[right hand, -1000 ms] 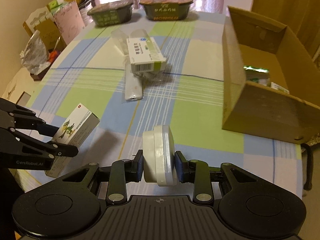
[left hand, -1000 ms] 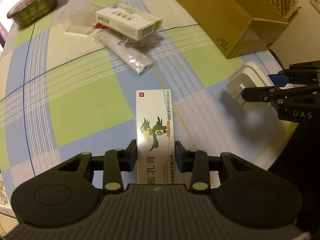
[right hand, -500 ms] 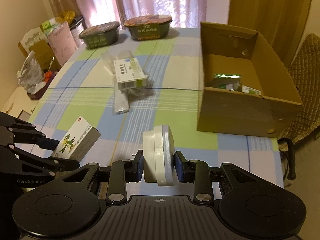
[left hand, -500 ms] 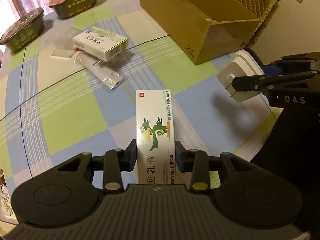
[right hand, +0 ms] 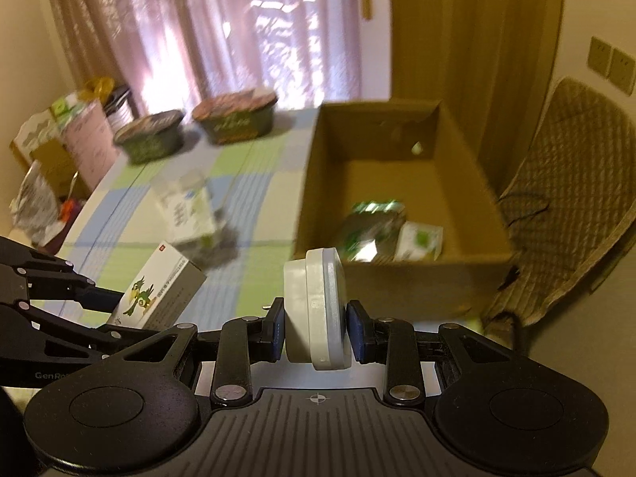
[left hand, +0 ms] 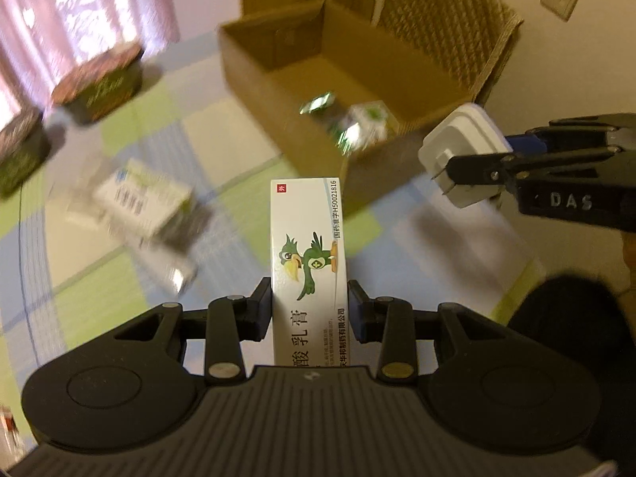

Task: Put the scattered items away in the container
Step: 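Carry the ointment box and plug charger over the cardboard box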

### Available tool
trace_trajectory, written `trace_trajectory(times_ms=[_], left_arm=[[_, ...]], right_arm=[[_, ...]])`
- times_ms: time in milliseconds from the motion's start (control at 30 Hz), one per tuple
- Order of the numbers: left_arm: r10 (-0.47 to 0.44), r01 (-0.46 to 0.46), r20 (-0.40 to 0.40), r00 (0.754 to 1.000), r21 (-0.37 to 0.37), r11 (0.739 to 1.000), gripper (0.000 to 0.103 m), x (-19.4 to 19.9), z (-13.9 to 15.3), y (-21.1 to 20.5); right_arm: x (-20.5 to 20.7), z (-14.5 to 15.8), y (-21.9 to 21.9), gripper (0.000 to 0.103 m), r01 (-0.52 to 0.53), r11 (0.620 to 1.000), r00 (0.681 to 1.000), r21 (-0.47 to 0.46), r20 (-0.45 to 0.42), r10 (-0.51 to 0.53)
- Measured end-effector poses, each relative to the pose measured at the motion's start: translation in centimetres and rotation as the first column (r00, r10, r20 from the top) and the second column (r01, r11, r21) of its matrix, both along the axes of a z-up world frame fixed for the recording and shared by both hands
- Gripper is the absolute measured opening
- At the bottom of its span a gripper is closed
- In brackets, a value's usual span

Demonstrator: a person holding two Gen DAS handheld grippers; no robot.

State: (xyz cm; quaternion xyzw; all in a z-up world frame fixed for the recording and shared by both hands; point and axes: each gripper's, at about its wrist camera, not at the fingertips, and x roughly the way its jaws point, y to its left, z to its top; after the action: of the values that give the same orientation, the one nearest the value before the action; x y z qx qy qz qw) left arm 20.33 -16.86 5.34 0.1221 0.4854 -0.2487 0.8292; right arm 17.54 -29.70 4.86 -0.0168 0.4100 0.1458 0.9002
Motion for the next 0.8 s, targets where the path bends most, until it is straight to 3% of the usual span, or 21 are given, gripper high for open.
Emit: trace_trajectory(times_ms=[200, 400, 800], left_arm=[[-0.026, 0.028, 0.027, 0.999, -0.072, 0.997, 0.033, 4.0, 2.1, -4.8], [-0.019, 0.023, 0.039, 0.999, -0.119, 0.993, 0.033, 8.1, 2.8, -8.1], [-0.015, 0.018, 0.023, 1.000, -0.128, 0.992, 0.033, 12.4, 0.9, -10.7]], right_arm=[[4.2, 1.9, -2.7, 0.034, 0.032, 0.999, 0.998, -0.012, 0.054, -0.032], [7.6, 1.8, -4.6, 0.034, 0.059, 0.998, 0.997, -0.005, 0.057, -0.058], [12.2, -0.2, -5.8, 0.034, 0.064, 0.998, 0.997, -0.013, 0.033, -0.063]])
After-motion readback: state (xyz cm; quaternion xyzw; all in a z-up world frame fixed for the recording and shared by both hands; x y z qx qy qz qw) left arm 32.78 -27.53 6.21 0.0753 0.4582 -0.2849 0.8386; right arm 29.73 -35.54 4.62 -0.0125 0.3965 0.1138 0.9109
